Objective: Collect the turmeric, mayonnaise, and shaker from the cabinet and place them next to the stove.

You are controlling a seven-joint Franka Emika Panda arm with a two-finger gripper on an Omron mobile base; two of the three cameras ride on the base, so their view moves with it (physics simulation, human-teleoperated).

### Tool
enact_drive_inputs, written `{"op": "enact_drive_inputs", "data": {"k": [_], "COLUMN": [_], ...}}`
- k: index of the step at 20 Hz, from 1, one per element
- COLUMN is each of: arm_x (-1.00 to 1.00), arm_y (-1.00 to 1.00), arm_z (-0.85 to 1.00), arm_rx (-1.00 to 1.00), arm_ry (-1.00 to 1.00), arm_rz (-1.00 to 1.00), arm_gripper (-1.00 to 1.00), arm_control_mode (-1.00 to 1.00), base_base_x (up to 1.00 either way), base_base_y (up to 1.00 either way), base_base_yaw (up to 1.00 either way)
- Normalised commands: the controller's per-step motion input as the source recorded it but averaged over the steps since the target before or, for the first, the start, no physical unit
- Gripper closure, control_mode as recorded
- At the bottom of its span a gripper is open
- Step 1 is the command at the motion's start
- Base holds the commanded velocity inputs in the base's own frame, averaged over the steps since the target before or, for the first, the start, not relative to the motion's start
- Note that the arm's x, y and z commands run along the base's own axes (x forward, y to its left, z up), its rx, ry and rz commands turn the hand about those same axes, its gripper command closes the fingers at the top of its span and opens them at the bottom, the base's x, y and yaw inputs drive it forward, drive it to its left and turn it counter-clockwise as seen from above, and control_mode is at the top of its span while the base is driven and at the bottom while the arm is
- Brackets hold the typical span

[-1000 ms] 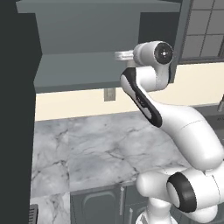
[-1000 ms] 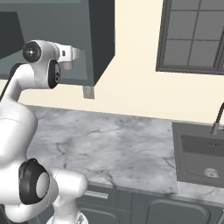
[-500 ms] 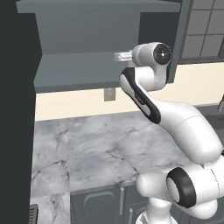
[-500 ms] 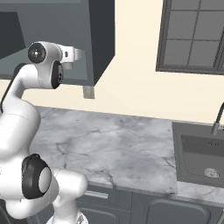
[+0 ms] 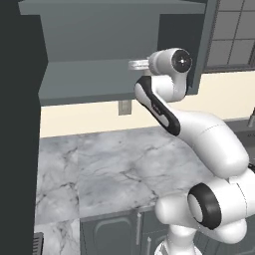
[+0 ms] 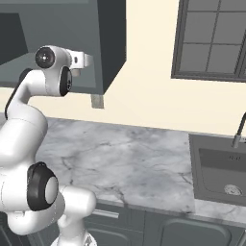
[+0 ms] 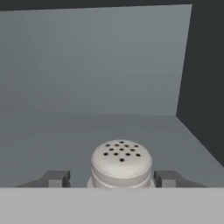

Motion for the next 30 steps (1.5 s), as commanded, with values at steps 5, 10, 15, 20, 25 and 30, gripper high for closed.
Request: {"op": "enact_drive_inputs", "data": {"k": [5,10,15,20,25,30], "arm_x": [0.12,0.03,0.0,-0.31,-0.63,-0.67], "arm_y": [0.0,0.0,0.0,0.0,0.04,0.17], "arm_z": [-0.06,-0.03,-0.01,0.0,-0.06,-0.05], "arm_rx": [0.0,0.0,0.0,0.0,0.02,0.0], "arm_ry": [0.0,0.01,0.01,-0.05,-0.09,-0.1], "arm_rz": [0.01,0.01,0.0,0.0,0.0,0.0], "arm_gripper": [1.0,1.0,1.0,1.0,1.0,1.0], "arm_control_mode": [-1.0,-1.0,-1.0,-1.0,-1.0,-1.0], "base_base_x": [0.0,0.0,0.0,0.0,0.0,0.0], "base_base_y": [0.0,0.0,0.0,0.0,0.0,0.0], "base_base_yaw": [0.0,0.0,0.0,0.0,0.0,0.0]}}
